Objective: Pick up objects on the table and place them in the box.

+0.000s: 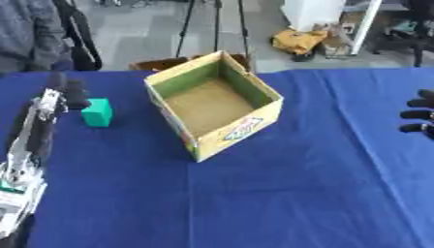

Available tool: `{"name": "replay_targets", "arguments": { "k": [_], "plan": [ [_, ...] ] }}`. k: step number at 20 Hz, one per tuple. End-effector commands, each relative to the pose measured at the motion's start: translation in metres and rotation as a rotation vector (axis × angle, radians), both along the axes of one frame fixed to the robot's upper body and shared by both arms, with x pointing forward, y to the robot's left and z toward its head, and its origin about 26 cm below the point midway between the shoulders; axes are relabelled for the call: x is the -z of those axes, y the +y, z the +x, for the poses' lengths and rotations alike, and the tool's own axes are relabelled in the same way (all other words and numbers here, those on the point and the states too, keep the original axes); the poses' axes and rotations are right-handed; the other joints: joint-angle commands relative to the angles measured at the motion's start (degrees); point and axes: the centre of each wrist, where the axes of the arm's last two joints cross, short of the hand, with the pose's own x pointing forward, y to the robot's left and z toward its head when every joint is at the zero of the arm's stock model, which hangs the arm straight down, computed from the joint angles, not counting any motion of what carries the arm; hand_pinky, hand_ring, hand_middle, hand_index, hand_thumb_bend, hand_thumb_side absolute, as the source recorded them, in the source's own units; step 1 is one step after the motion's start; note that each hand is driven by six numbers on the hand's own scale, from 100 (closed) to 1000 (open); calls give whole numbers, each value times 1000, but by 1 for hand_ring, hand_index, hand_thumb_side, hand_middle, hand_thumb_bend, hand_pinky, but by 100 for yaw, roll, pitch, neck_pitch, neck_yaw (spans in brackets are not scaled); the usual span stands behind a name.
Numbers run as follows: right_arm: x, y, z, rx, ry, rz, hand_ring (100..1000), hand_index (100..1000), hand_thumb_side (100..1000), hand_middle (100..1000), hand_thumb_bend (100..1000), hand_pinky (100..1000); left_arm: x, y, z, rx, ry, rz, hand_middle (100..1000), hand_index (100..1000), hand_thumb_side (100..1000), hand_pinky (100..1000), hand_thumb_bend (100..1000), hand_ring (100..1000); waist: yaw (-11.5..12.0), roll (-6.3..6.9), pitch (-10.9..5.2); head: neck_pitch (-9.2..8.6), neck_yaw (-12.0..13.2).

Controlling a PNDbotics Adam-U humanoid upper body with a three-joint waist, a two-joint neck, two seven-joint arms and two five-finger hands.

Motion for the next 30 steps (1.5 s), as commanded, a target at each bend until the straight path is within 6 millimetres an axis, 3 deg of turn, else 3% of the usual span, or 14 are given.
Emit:
{"name": "replay_targets", "arguments": {
  "k": [1, 4, 9, 15, 20, 23, 24, 30],
  "plan": [
    [-8, -2, -1, -7, -18, -18, 693, 817, 885, 687, 100, 601, -23, 10, 1, -6, -38, 97, 622, 749, 943, 712, 345, 626, -13, 13, -121, -67, -10],
    [-7, -4, -2, -4, -13, -26, 693, 817, 881, 687, 100, 601, -41, 22, 9, -19, -18, 223, 661, 775, 838, 708, 414, 660, -17, 57, -161, -43, -16],
    [-5, -5, -2, -5, -1, -35, 693, 817, 882, 687, 100, 601, -73, 42, 27, -72, 74, 433, 691, 790, 632, 689, 643, 695, -58, 112, -208, -32, -32],
    [-7, -1, -1, -26, -4, -37, 692, 817, 883, 686, 100, 601, -107, 63, 44, -156, 212, 684, 671, 780, 504, 674, 736, 706, -213, 128, -196, -50, 112],
    [-8, 2, 1, -42, -5, -43, 692, 818, 881, 686, 100, 601, -99, 58, 63, -186, 349, 770, 649, 758, 361, 677, 719, 711, -326, 132, -180, -65, 178],
    [-8, 2, 1, -45, -5, -43, 692, 818, 881, 686, 100, 601, -89, 55, 74, -204, 401, 793, 648, 762, 339, 680, 705, 713, -363, 133, -178, -76, 186],
    [-8, 3, 1, -47, -5, -44, 692, 818, 882, 686, 100, 601, -86, 55, 77, -209, 411, 804, 649, 761, 254, 684, 726, 717, -378, 135, -173, -80, 192],
    [-9, 5, 2, -59, -6, -51, 693, 818, 884, 686, 100, 601, -71, 69, 91, -276, 455, 861, 640, 758, 176, 688, 712, 714, -499, 164, -118, -135, 237]
  ]
}}
